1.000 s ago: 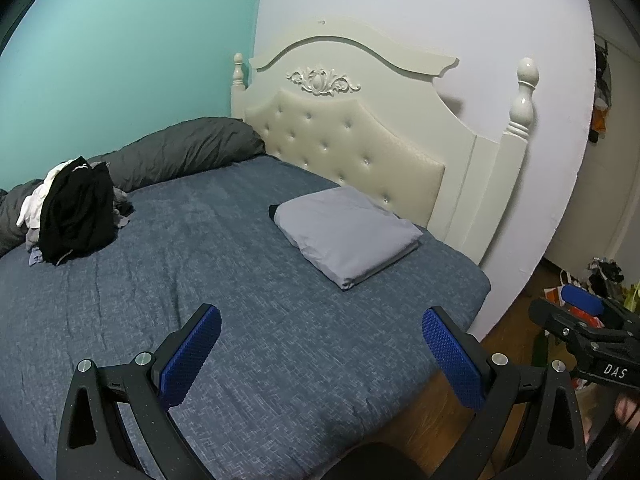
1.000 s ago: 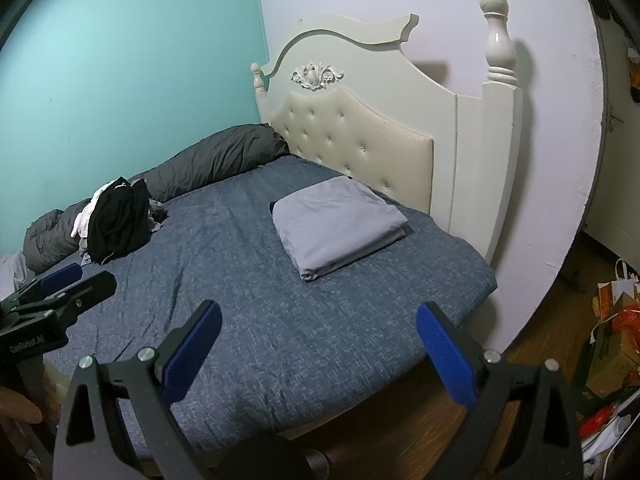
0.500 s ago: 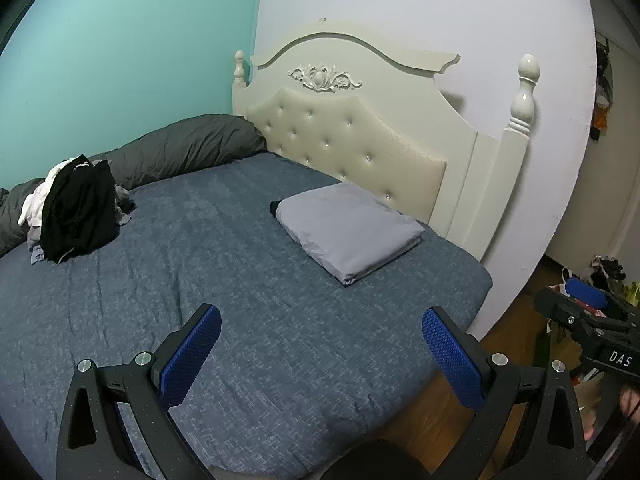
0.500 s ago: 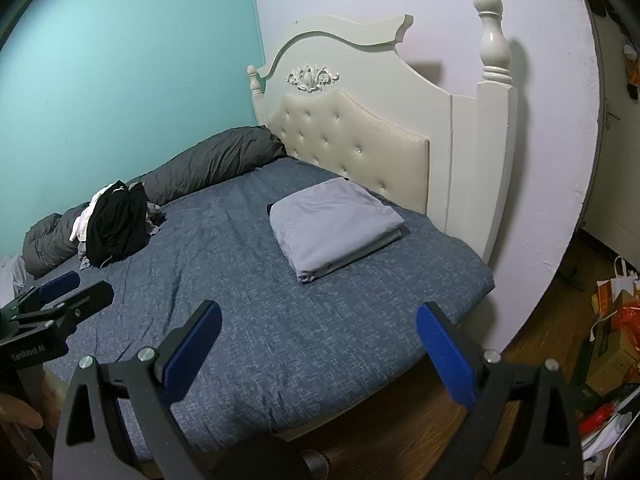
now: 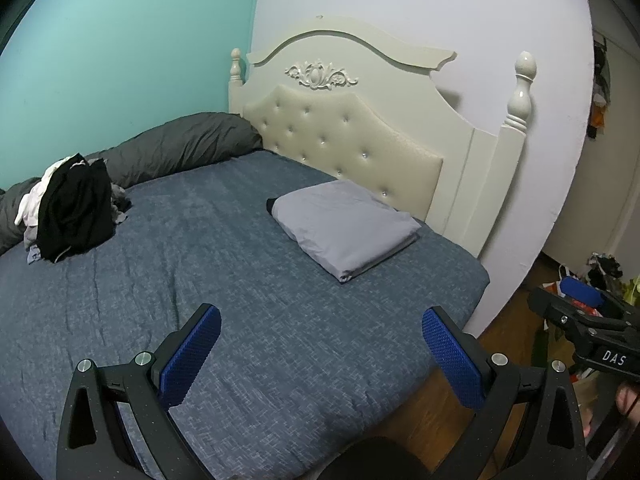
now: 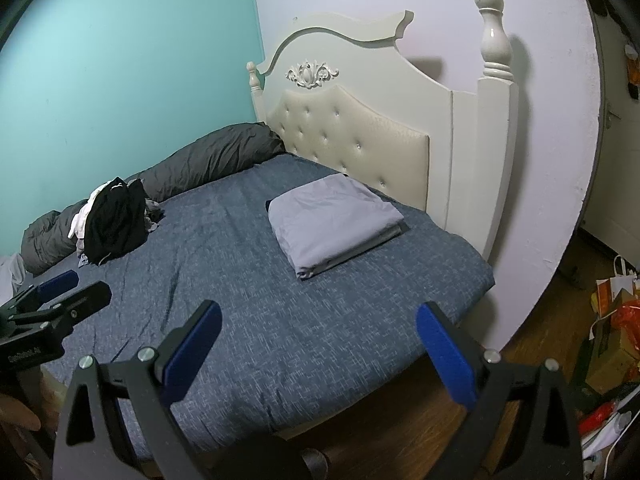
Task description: Fold clothes
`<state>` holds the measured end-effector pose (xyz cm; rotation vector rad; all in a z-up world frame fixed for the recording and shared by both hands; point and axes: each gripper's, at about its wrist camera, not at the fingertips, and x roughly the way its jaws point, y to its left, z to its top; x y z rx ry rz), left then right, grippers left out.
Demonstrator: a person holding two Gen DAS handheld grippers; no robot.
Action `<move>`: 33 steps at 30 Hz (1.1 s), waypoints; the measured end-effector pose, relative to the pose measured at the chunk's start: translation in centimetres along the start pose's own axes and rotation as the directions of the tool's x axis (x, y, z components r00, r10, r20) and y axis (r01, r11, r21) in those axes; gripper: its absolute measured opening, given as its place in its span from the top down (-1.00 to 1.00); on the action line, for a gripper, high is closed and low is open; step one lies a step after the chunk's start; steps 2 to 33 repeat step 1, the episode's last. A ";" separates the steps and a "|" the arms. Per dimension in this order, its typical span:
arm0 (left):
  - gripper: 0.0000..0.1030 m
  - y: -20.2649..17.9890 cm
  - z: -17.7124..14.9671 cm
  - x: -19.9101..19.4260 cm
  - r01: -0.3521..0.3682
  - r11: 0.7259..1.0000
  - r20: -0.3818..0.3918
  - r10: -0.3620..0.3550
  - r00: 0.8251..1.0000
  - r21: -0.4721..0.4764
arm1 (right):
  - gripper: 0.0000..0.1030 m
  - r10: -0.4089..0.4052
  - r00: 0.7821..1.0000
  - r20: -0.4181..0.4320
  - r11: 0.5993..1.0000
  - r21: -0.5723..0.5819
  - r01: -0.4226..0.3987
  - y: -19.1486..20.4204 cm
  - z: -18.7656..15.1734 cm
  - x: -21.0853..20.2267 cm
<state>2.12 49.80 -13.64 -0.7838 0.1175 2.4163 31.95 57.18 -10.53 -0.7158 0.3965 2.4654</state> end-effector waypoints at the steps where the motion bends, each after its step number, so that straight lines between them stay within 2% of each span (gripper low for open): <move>1: -0.99 0.1 0.0 0.0 0.001 1.000 -0.001 -0.001 1.000 -0.005 | -0.91 0.000 1.000 0.000 1.000 0.000 0.000 0.0 0.0 0.0; 33: -0.99 0.1 0.0 0.0 0.001 1.000 -0.001 -0.001 1.000 -0.005 | -0.91 0.000 1.000 0.000 1.000 0.000 0.000 0.0 0.0 0.0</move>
